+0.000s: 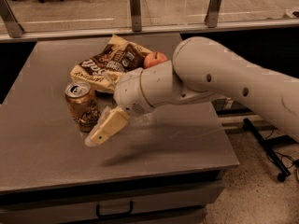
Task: Pick orange can
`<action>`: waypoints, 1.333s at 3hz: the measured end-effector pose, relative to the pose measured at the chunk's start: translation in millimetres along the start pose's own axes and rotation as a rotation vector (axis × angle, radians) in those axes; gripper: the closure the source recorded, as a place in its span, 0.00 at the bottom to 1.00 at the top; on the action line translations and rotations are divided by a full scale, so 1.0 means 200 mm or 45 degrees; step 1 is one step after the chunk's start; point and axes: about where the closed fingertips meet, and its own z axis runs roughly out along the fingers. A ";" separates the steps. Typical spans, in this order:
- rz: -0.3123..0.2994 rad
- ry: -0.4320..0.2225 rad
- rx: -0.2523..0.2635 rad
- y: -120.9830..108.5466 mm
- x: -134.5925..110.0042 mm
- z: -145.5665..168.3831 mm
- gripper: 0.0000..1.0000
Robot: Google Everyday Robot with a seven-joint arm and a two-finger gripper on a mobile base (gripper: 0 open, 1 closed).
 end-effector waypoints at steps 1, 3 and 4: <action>0.006 -0.067 -0.032 -0.08 0.01 0.17 0.16; 0.026 -0.190 -0.161 -0.13 -0.08 0.32 0.62; -0.028 -0.301 -0.099 -0.19 -0.24 0.21 0.85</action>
Offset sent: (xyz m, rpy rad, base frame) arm 0.0428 0.0728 -0.0357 0.1160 0.1384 0.1619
